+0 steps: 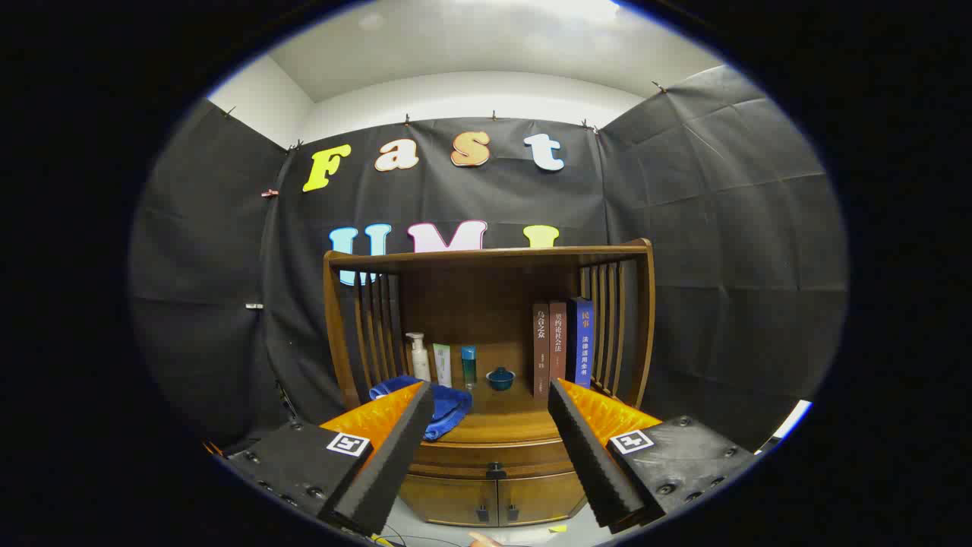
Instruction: Pull open the drawer, take out the items inside it, and place them on the countertop above the cabinet.
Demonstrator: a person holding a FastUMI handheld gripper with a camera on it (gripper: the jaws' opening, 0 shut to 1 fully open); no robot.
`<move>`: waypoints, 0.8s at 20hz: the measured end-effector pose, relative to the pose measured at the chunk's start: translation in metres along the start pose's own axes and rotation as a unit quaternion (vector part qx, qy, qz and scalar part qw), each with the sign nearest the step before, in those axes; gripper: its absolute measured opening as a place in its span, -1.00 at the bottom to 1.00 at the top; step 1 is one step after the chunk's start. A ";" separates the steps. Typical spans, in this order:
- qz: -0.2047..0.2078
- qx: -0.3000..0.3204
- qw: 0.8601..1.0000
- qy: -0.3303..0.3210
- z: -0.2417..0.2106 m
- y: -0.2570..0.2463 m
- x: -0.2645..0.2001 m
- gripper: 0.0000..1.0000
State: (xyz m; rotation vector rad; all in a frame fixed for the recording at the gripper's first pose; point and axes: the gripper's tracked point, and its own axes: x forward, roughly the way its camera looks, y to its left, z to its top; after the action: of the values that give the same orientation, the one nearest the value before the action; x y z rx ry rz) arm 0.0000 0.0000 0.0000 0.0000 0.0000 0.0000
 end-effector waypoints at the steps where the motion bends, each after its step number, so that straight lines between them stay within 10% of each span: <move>1: 0.001 -0.002 1.000 0.000 0.001 -0.001 0.000 0.98; 16: 0.012 -0.007 1.000 0.002 0.001 -0.003 0.001 0.98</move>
State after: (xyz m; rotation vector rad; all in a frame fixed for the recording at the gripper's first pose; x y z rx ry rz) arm 0.0011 -0.0030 0.0008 -0.0133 0.0045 0.0248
